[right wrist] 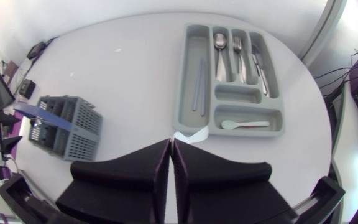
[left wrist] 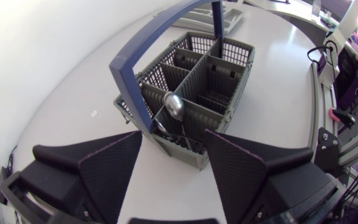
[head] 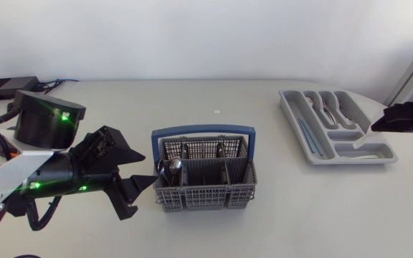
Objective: Unload the cutlery basket into the drawer organizer.
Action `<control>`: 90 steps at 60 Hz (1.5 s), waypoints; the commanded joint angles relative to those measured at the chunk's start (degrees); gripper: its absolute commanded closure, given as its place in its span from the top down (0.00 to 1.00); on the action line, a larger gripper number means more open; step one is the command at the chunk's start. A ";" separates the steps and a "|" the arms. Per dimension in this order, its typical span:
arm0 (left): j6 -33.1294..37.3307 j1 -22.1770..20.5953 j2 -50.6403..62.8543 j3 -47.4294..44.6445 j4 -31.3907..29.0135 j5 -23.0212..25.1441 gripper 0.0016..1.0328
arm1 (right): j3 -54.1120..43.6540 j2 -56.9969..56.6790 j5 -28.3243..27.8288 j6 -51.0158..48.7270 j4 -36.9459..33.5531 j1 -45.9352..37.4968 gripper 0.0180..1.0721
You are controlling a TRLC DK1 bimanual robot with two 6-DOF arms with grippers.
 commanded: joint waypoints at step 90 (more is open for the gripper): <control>-3.42 -6.10 2.08 2.50 -0.35 -7.50 0.68 | -3.68 29.30 28.83 2.25 40.49 4.86 0.67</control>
